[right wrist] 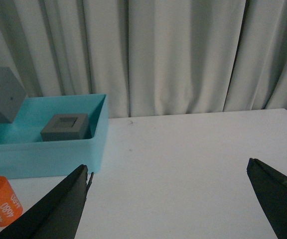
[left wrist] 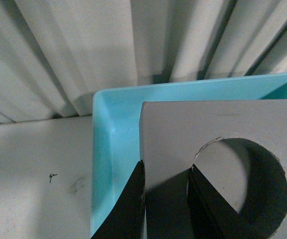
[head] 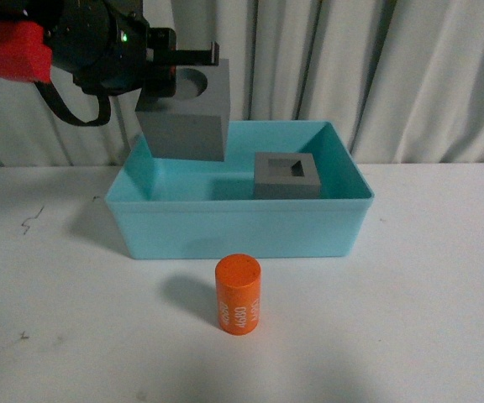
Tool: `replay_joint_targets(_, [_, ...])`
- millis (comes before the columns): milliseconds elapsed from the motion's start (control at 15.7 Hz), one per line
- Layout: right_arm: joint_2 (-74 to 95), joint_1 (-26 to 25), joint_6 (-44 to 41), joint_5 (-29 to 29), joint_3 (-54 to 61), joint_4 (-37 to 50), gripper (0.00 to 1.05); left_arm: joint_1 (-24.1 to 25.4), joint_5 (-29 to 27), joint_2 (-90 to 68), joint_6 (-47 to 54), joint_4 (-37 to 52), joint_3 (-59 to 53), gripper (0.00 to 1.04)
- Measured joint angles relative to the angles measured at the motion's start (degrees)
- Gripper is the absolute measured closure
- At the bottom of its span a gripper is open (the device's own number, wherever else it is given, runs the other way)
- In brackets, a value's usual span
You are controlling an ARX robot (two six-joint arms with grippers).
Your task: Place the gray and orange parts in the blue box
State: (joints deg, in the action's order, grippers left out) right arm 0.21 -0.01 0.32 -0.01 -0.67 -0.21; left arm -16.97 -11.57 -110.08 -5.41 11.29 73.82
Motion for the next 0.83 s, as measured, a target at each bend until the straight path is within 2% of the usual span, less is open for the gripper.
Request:
replay_joint_targets(255, [0.0,0.0,0.0,0.02,0.0,0.0,0.06,0.66,-1.77,-6.88,4.2,1.99,1.62,0.86])
replay_joint_targets(828, [0.0,0.0,0.0,0.02,0.0,0.0,0.06,1.07,-2.4,-12.61,5.79,1.81,4.59,0.86])
